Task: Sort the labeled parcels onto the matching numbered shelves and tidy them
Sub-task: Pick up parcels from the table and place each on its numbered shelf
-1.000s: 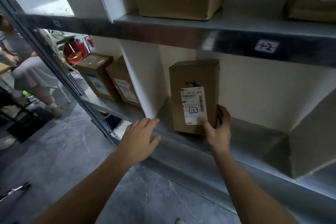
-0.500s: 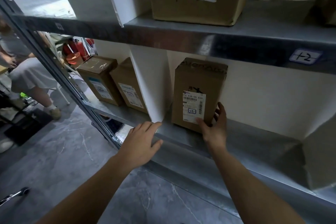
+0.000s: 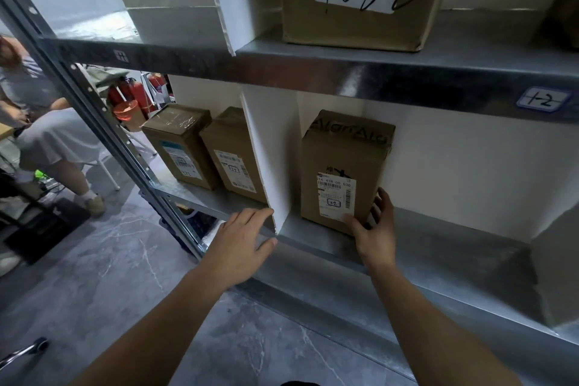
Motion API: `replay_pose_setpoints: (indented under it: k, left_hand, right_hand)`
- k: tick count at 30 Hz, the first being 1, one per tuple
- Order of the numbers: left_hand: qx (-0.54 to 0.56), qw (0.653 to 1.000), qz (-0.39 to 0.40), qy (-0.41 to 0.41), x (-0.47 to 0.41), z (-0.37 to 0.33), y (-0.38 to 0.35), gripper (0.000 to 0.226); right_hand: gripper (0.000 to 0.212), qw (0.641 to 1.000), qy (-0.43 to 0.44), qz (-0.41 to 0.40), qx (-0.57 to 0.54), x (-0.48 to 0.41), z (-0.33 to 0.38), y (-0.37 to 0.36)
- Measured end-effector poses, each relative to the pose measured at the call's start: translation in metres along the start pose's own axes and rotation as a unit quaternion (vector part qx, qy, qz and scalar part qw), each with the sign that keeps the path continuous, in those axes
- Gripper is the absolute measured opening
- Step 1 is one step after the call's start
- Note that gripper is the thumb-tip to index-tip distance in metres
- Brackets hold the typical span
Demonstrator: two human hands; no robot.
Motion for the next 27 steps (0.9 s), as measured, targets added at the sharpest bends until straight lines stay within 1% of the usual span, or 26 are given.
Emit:
replay_pose_setpoints:
  k: [5, 9, 13, 17, 20, 23, 27]
  left_hand:
    - [-0.002, 1.0, -0.002, -0.007, -0.002, 0.001, -0.001, 0.057]
    - [-0.007, 1.0, 0.002, -0.027, -0.003, -0.004, -0.003, 0.057]
    - [-0.015, 0.999, 0.009, -0.052, -0.002, -0.007, -0.003, 0.055]
    - [-0.041, 0.995, 0.029, -0.092, 0.003, -0.009, -0.004, 0.056]
    - [-0.059, 0.989, 0.039, -0.132, 0.01, -0.013, -0.002, 0.056]
    - [-0.057, 0.982, 0.044, -0.175, 0.018, -0.02, -0.002, 0.056]
    - [-0.066, 0.969, 0.057, -0.231, 0.033, -0.042, -0.012, 0.058]
  right_hand:
    - [0.087, 1.0, 0.002, 0.013, 0.011, 0.002, 0.004, 0.004]
    - [0.086, 0.999, 0.006, 0.017, 0.051, 0.004, 0.01, 0.007]
    - [0.088, 0.994, 0.002, -0.014, 0.106, 0.014, 0.019, 0.013]
    - [0.073, 0.979, 0.016, -0.034, 0.201, 0.043, 0.033, 0.018]
    - [0.06, 0.947, 0.04, -0.032, 0.318, 0.078, 0.04, 0.021]
    - [0.05, 0.908, 0.059, -0.008, 0.415, 0.116, 0.044, 0.026]
    - [0.043, 0.835, 0.087, 0.002, 0.543, 0.169, 0.052, 0.048]
Point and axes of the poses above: each hand's wrist, its own x-axis away from the middle knuckle, its own y-axis out of the back of the hand, z = x × y, the point moved 7 cm from there along -x, towards the middle knuckle, and after that the axes turned 10 degrees about -x, right-handed, at the moved point
